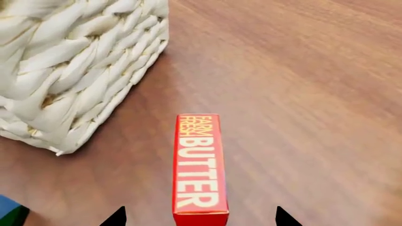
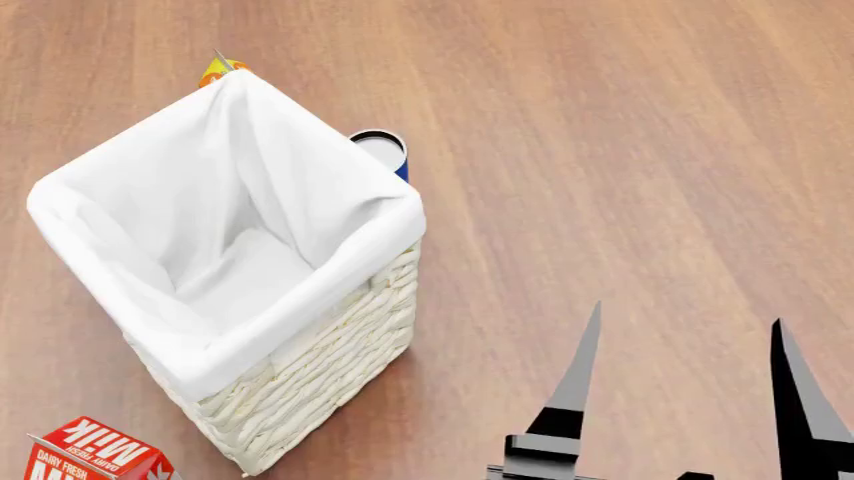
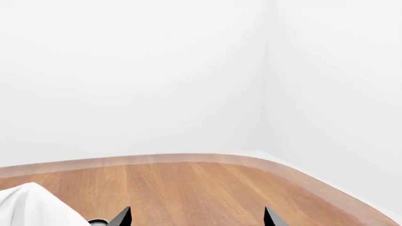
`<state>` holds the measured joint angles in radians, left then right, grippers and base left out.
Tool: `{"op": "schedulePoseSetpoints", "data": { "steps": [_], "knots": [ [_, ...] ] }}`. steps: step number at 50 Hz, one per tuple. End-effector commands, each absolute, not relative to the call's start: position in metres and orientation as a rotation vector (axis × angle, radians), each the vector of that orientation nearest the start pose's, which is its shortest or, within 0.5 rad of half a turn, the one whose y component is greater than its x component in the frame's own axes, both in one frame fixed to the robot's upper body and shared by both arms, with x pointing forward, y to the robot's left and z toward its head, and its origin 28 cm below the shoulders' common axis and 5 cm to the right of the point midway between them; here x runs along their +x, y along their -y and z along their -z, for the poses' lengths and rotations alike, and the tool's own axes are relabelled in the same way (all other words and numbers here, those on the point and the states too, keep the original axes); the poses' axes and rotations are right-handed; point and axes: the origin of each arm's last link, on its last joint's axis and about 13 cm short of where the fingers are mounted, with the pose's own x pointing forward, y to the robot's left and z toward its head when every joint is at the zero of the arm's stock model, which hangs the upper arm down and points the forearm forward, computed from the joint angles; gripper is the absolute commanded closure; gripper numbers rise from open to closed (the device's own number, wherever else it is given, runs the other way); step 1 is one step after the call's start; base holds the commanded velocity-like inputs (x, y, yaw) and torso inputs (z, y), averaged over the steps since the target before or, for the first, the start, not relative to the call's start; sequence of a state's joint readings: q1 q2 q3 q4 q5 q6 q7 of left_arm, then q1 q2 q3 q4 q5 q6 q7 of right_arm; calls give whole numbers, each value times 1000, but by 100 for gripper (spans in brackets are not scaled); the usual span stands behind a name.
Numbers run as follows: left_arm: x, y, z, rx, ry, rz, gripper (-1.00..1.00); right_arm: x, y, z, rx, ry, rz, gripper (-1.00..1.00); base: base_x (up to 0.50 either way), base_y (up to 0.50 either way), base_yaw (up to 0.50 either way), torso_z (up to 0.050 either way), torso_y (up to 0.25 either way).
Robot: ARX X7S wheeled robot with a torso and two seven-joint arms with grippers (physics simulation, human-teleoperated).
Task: Pick up the butter and put it in the basket.
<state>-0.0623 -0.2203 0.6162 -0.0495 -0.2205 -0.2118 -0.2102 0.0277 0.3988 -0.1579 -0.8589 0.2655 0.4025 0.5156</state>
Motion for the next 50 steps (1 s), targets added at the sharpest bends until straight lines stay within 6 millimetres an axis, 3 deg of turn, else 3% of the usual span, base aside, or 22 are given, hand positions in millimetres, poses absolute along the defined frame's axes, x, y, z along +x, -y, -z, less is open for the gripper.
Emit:
{"op": "schedulePoseSetpoints", "data": {
  "steps": [1,5,6,33,50],
  "knots": [
    [182,-149,20,131,-313,374,-100,173,107,-158,-37,413,118,-100,0,0,0,0,0],
    [183,-148,21,133,-314,375,-100,173,107,-159,-35,414,118,-100,0,0,0,0,0],
    [183,-148,20,133,-314,376,100,173,107,-159,-35,414,118,-100,0,0,0,0,0],
    [184,-148,19,138,-298,391,100,174,107,-158,-33,412,118,-100,0,0,0,0,0],
    [181,-148,-19,146,-216,445,100,173,107,-159,-30,415,117,-100,0,0,0,0,0]
  ]
}}
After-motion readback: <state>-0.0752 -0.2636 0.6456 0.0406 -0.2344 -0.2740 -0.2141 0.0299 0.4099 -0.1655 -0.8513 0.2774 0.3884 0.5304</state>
